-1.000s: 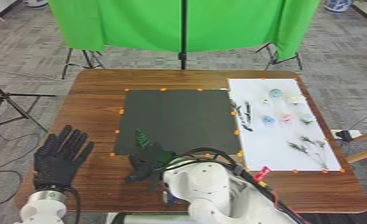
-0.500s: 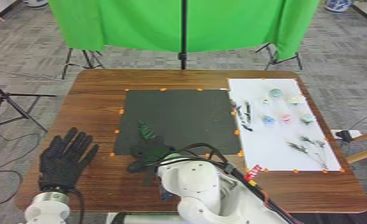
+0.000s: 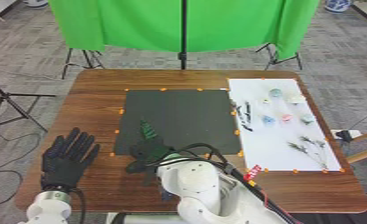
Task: Arrange flowers
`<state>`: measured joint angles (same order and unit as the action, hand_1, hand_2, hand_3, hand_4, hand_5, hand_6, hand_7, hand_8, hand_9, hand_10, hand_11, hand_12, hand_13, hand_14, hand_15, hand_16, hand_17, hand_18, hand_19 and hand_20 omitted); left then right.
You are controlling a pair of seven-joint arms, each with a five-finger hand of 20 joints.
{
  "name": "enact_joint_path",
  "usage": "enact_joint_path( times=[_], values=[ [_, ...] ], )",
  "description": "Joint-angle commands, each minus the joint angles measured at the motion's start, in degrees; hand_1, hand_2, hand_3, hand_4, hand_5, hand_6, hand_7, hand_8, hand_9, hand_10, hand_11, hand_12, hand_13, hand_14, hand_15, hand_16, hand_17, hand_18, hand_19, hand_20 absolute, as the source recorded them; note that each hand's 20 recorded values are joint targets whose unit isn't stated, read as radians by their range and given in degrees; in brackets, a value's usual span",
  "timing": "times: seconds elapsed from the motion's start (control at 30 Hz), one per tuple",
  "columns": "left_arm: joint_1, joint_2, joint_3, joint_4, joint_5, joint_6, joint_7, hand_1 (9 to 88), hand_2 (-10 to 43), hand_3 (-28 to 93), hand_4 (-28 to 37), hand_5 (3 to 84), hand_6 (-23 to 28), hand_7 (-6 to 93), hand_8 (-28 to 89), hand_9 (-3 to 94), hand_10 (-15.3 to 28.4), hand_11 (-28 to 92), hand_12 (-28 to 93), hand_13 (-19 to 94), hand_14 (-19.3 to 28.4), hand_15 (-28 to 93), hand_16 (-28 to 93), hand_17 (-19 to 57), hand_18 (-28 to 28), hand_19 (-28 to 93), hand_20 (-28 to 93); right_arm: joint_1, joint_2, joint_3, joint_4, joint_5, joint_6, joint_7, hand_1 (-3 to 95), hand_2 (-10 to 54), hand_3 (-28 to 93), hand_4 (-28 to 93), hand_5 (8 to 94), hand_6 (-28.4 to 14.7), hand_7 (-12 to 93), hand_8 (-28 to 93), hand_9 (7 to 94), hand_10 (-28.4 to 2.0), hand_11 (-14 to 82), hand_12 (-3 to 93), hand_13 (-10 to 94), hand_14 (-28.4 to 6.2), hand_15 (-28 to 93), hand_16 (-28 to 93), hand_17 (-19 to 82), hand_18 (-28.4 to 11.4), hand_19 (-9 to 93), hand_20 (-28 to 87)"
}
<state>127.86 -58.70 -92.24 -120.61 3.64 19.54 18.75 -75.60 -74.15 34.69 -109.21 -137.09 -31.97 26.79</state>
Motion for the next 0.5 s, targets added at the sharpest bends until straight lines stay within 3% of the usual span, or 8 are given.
enact_joint_path(
  times=[0.03,0.17,0.3,0.4,0.43,0.5],
  values=[
    [1.4,-1.00,0.03,0.38,-0.88,0.46,0.25,31.8,11.0,74,-28.3,43.2,3.9,25.3,-13,40.7,12.0,24,13,34,10.9,34,-3,1.5,13.3,34,17,-0.6,1.1,0.3,0.2,0.5,0.0,-0.2,19.2,15.6,80,-22,70.7,-12.7,9,-8,60.7,-28.4,14.4,20.0,43,-26.7,55,18,15,-28.4,65,24],
    [2.3,-1.34,-0.30,0.08,-0.82,0.29,0.58,31.6,11.1,75,-28.3,43.1,3.6,25.7,-13,41.0,12.0,25,14,34,10.9,35,-3,1.6,13.4,34,17,-0.1,2.6,0.5,-1.7,3.4,1.3,0.9,19.9,15.2,80,-22,72.7,-11.9,9,-8,60.9,-28.4,14.4,20.1,43,-26.9,55,18,15,-28.4,64,24],
    [2.9,-1.58,-1.10,0.02,-1.11,0.47,1.20,31.6,10.9,75,-28.3,43.4,3.6,25.9,-13,41.2,12.3,24,13,34,11.2,34,-3,1.5,13.5,34,17,-1.1,4.5,1.4,-5.0,3.1,8.7,-1.4,21.3,14.9,76,-22,76.8,-9.2,11,-9,65.9,-27.0,18.3,20.6,46,-24.9,55,18,15,-28.3,64,23],
    [2.9,-1.96,-1.42,-0.07,-0.98,0.11,1.23,31.5,10.7,76,-28.3,43.9,3.7,25.7,-13,41.4,12.4,24,13,34,11.4,34,-4,1.2,13.5,33,17,-1.9,5.5,3.4,-7.3,2.9,10.3,-2.3,21.9,14.3,72,-22,79.9,-7.2,12,-9,69.6,-25.9,19.3,21.3,50,-23.5,54,18,16,-28.0,64,22],
    [3.6,-1.88,-1.53,-0.52,-1.02,-0.08,1.77,31.5,10.6,76,-28.3,44.1,3.8,25.5,-13,41.5,12.5,24,13,34,11.8,34,-4,1.1,13.5,33,17,-2.1,6.2,3.8,-8.2,3.6,11.1,-1.5,22.1,14.2,71,-22,80.0,-6.9,12,-9,69.8,-25.5,19.4,21.4,50,-23.2,54,19,16,-27.9,64,22],
    [3.0,-1.95,-1.60,-0.21,-0.62,-0.13,1.61,31.7,10.5,76,-28.3,44.3,4.1,24.8,-13,41.6,12.7,24,12,34,12.3,35,-4,1.0,13.6,33,17,-2.3,6.1,6.8,-8.7,4.8,10.6,0.5,21.9,14.1,69,-20,75.8,-6.8,13,-9,69.2,-24.5,19.1,21.5,50,-22.5,53,19,16,-27.8,64,22]
  ],
)
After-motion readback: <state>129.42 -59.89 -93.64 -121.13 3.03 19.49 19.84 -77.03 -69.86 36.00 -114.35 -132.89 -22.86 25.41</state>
